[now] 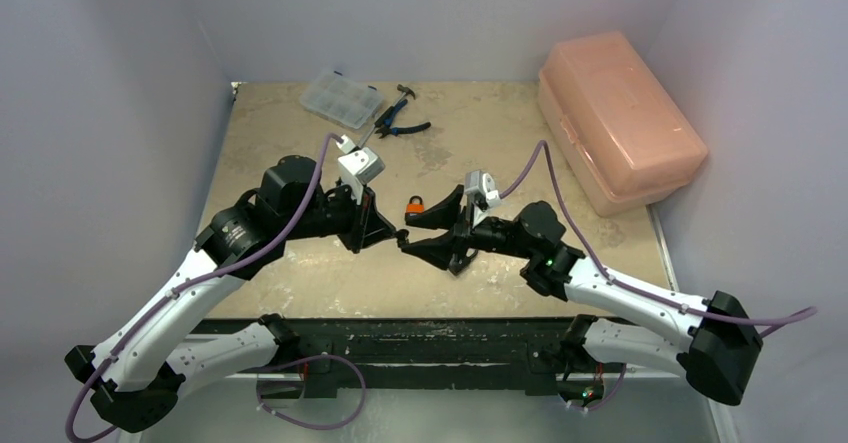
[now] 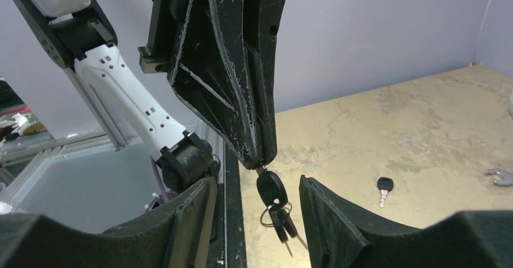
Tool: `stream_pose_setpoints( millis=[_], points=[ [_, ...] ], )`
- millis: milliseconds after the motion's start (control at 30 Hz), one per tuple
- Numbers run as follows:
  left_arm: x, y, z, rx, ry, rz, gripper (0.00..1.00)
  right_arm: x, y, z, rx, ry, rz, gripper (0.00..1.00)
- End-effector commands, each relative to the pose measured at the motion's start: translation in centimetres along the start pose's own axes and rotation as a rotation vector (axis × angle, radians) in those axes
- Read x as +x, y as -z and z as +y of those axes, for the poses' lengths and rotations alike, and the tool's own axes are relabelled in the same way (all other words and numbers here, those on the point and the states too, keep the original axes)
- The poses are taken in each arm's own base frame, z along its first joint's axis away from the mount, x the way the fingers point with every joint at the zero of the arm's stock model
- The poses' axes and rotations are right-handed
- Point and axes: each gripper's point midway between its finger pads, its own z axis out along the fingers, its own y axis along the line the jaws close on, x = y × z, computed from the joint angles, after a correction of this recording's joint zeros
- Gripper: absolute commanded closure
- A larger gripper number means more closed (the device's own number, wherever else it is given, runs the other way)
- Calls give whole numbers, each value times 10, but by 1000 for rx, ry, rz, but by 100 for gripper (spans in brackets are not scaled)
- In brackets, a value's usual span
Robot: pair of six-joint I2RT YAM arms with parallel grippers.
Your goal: Unlock with the key
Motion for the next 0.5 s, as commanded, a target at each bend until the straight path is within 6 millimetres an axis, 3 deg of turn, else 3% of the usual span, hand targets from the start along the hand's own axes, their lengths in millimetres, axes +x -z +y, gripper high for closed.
stream_pose_setpoints(
  millis=[0, 233, 467],
  points=[
    [-11, 4, -10, 44, -23, -31, 100, -19, -9, 10, -71, 83, -32, 41],
    [-9, 2, -12, 62, -27, -29, 100, -12, -11, 5, -63, 87, -4, 43],
    [-5, -1, -10, 63, -27, -21, 100, -10, -14, 4, -68, 84, 9, 58]
  ],
)
